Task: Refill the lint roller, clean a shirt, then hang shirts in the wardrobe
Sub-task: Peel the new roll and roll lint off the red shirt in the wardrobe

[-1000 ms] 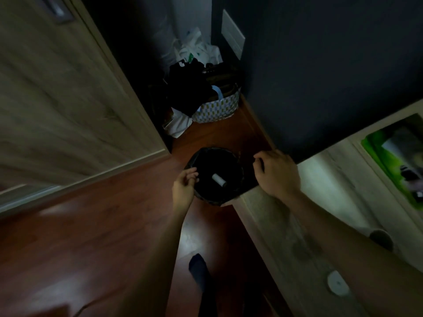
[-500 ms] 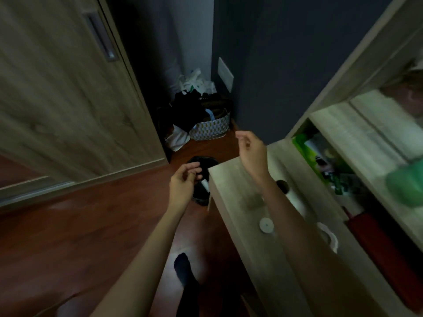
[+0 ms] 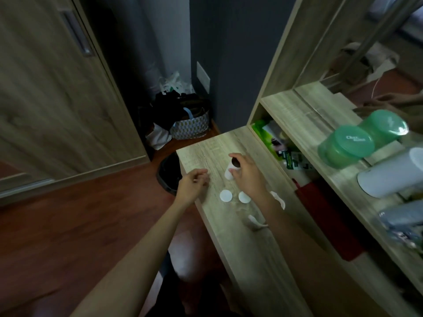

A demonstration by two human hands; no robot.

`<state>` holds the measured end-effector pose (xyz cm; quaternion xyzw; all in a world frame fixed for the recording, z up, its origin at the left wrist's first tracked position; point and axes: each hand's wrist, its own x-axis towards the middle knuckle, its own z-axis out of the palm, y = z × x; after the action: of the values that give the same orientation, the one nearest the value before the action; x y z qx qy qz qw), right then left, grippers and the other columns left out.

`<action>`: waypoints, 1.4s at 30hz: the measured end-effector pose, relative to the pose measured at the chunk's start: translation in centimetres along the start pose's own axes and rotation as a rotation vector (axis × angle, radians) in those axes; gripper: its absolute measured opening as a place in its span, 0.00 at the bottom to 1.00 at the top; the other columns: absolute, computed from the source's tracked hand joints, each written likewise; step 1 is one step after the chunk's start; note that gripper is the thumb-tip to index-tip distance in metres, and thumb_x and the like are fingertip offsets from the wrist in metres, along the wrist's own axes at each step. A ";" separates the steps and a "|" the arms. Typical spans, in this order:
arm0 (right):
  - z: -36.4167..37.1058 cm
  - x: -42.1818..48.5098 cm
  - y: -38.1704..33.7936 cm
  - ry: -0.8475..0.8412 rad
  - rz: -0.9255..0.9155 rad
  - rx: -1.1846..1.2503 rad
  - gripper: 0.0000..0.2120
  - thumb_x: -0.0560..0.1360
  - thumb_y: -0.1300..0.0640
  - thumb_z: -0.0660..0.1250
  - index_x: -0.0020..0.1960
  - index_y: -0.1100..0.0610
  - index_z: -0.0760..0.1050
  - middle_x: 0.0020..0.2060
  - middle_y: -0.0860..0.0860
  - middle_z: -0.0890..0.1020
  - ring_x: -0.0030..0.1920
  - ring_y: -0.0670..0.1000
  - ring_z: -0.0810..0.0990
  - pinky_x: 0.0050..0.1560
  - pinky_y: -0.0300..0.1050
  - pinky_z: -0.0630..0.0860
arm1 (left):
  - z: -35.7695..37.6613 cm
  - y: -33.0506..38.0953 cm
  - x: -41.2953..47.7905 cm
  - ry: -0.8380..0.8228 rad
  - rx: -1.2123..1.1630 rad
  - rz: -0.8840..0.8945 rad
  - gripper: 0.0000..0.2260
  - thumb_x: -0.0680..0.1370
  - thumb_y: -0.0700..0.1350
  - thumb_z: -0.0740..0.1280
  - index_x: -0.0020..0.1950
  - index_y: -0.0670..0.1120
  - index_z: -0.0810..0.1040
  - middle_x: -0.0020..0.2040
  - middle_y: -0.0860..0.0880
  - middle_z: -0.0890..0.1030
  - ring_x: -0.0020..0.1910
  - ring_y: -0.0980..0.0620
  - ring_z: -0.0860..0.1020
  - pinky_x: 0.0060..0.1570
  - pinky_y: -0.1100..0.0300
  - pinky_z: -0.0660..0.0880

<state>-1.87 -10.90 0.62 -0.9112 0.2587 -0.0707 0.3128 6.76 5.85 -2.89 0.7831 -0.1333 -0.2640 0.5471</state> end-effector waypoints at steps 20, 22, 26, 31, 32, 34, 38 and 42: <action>-2.4 -7.4 5.0 0.199 0.276 0.719 0.17 0.72 0.62 0.70 0.51 0.43 0.72 0.58 0.53 0.77 0.59 0.55 0.77 0.58 0.56 0.77 | 6.2 -1.7 -1.4 -0.119 0.478 0.174 0.18 0.73 0.47 0.73 0.62 0.45 0.79 0.57 0.46 0.79 0.54 0.48 0.78 0.54 0.60 0.72; -2.4 -7.6 4.8 0.181 0.290 0.814 0.18 0.72 0.63 0.70 0.50 0.42 0.72 0.60 0.55 0.76 0.59 0.56 0.78 0.57 0.57 0.78 | 5.9 -0.7 -2.0 -0.028 0.093 -0.012 0.18 0.75 0.46 0.72 0.64 0.43 0.78 0.56 0.47 0.80 0.52 0.52 0.79 0.52 0.63 0.74; -2.1 -8.1 4.4 0.119 0.321 0.979 0.15 0.73 0.64 0.70 0.53 0.49 0.72 0.60 0.57 0.76 0.56 0.55 0.80 0.53 0.50 0.80 | 4.8 0.2 -2.9 -0.058 -0.323 -0.144 0.17 0.78 0.43 0.68 0.66 0.44 0.76 0.52 0.47 0.81 0.49 0.54 0.79 0.51 0.66 0.77; -2.2 -8.6 3.3 0.038 0.349 1.167 0.15 0.74 0.66 0.68 0.59 0.57 0.70 0.54 0.54 0.79 0.55 0.53 0.80 0.47 0.40 0.81 | 3.5 0.6 -3.8 -0.180 -0.475 -0.164 0.15 0.78 0.40 0.67 0.65 0.46 0.76 0.56 0.44 0.80 0.51 0.51 0.79 0.49 0.67 0.79; -2.1 -8.6 3.2 0.029 0.355 1.192 0.16 0.74 0.67 0.68 0.59 0.58 0.70 0.52 0.53 0.79 0.55 0.53 0.79 0.47 0.40 0.81 | 3.2 0.7 -3.9 -0.191 -0.468 -0.157 0.15 0.79 0.40 0.66 0.65 0.47 0.76 0.56 0.45 0.80 0.50 0.52 0.79 0.49 0.67 0.79; -2.0 -8.6 2.9 0.012 0.369 1.223 0.16 0.74 0.67 0.67 0.59 0.58 0.70 0.51 0.53 0.79 0.55 0.54 0.79 0.48 0.41 0.81 | 2.7 0.8 -4.1 -0.209 -0.453 -0.139 0.15 0.79 0.40 0.66 0.65 0.47 0.77 0.57 0.45 0.79 0.51 0.52 0.79 0.51 0.66 0.78; -1.8 -8.7 2.7 -0.038 0.373 1.241 0.16 0.74 0.66 0.68 0.60 0.58 0.70 0.53 0.55 0.78 0.56 0.55 0.79 0.53 0.45 0.81 | 1.8 1.1 -4.3 -0.220 -0.396 -0.111 0.14 0.78 0.40 0.67 0.64 0.46 0.78 0.60 0.45 0.77 0.55 0.51 0.78 0.53 0.65 0.78; -1.8 -8.7 2.5 -0.074 0.355 1.235 0.16 0.74 0.65 0.68 0.60 0.58 0.70 0.52 0.55 0.79 0.56 0.55 0.80 0.54 0.44 0.80 | 1.4 1.4 -4.4 -0.200 -0.326 -0.077 0.14 0.78 0.41 0.67 0.64 0.47 0.78 0.61 0.46 0.78 0.49 0.55 0.82 0.47 0.66 0.79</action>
<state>-10.92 -9.05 0.83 -0.5085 0.3062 -0.1225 0.7954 2.49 6.44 -0.77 0.6584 -0.1125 -0.3792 0.6403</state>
